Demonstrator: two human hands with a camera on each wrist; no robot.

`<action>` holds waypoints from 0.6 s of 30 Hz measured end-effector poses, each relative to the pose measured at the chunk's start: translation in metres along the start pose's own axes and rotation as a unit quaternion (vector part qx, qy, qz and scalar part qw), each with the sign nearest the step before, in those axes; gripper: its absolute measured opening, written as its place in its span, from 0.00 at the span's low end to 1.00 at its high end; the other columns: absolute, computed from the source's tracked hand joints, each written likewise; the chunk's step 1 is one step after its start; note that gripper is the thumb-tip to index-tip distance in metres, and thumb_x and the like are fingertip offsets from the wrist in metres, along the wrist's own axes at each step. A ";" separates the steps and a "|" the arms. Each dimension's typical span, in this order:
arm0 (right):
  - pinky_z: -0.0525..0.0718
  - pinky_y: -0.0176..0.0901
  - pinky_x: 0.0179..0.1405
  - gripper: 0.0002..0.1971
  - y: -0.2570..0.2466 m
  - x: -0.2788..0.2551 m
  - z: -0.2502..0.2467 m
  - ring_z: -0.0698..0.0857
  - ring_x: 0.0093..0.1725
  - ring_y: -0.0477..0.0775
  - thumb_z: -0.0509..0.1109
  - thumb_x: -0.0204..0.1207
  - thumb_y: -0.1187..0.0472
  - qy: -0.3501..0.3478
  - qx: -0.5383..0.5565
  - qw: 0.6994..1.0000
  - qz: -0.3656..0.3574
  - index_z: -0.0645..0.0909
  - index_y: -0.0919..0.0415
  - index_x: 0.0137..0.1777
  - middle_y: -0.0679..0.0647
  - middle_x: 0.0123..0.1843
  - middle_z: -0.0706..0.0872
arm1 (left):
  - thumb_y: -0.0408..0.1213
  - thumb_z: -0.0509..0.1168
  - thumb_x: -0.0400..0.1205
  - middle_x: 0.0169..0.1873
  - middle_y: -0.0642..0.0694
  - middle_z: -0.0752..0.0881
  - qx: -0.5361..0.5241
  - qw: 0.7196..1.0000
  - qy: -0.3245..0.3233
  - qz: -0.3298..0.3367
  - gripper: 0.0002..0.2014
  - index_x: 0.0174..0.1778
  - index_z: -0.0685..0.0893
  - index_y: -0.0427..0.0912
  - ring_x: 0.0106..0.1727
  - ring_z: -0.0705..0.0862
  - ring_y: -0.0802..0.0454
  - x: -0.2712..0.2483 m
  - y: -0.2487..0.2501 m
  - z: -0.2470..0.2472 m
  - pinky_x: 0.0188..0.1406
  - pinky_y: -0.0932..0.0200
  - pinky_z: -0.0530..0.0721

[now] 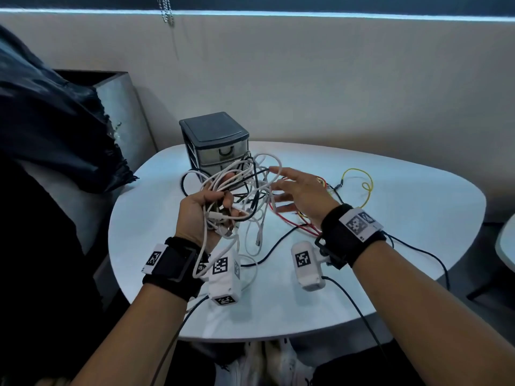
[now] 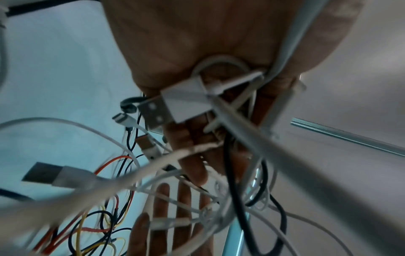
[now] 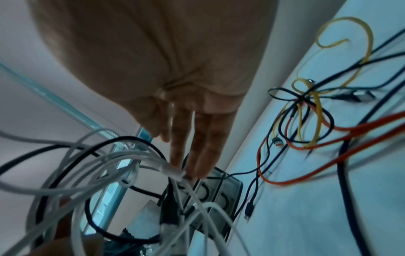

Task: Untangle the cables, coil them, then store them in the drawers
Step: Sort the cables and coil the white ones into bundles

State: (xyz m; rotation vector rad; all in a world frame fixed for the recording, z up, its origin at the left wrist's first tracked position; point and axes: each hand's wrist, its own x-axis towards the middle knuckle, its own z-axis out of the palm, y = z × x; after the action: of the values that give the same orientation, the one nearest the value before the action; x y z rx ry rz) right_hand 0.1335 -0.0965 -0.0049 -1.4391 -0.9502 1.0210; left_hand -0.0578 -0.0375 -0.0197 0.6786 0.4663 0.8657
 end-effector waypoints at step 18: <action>0.77 0.39 0.35 0.06 0.009 0.006 -0.022 0.79 0.27 0.41 0.76 0.77 0.58 -0.003 -0.318 0.942 -0.110 0.88 0.51 0.38 0.48 0.28 0.85 | 0.43 0.57 0.87 0.42 0.46 0.91 0.112 0.990 0.062 -0.062 0.15 0.56 0.88 0.46 0.43 0.91 0.41 0.022 -0.013 -0.034 0.49 0.47 0.89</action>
State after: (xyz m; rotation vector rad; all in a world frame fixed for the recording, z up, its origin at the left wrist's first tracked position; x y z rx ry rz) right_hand 0.1569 -0.0982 -0.0137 -1.7925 -1.4962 0.5658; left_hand -0.0591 -0.0135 -0.0546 0.7961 0.7182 0.7454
